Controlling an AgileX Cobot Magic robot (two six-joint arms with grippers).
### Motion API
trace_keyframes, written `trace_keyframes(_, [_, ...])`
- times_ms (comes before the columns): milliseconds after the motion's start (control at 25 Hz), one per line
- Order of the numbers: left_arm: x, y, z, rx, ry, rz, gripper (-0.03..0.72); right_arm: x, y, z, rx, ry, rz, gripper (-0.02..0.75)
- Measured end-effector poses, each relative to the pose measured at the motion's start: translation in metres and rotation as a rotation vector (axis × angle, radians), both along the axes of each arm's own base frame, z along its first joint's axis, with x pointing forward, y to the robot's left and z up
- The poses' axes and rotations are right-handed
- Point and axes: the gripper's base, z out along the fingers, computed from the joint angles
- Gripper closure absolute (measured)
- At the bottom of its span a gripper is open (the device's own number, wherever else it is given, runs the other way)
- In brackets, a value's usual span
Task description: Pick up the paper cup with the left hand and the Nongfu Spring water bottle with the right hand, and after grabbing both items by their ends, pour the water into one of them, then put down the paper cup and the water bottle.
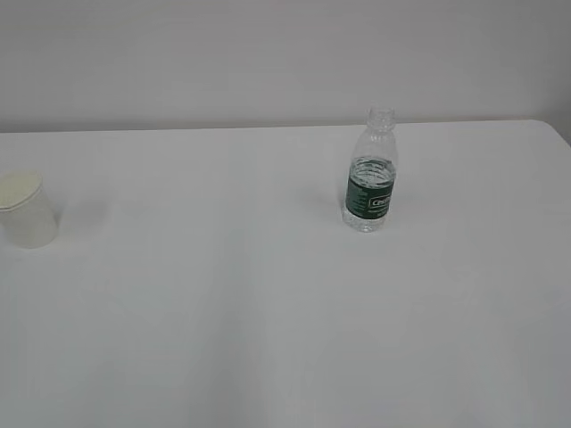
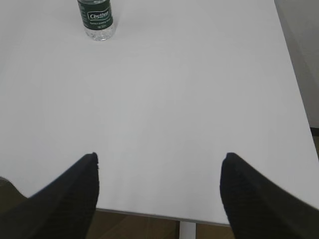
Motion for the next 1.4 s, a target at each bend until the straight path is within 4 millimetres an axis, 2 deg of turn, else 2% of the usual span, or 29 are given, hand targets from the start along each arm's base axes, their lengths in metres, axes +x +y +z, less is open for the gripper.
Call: trace_keyframes(1400, [0.0,0.0,0.0,0.0,0.0,0.0,0.112,0.0,0.0,0.0,0.0,0.0,0.0,0.165])
